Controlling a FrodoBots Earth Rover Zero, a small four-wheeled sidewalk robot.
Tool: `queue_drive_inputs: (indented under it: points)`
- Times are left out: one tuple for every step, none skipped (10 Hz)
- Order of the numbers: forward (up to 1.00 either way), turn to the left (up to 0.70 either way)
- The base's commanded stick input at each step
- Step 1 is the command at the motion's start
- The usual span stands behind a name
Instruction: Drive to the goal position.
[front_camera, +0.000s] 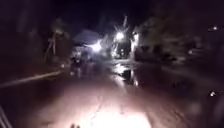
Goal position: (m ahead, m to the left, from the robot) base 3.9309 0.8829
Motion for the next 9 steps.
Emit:
queue_drive_inputs:
  points:
    - [1.0, 0.0]
    - [1.0, 0.0]
    - [1.0, 0.0]
    - [1.0, 0.0]
    - [1.0, 0.0]
    - [1.0, 0.0]
    - [1.0, -0.02]
    - [1.0, -0.04]
    - [1.0, -0.06]
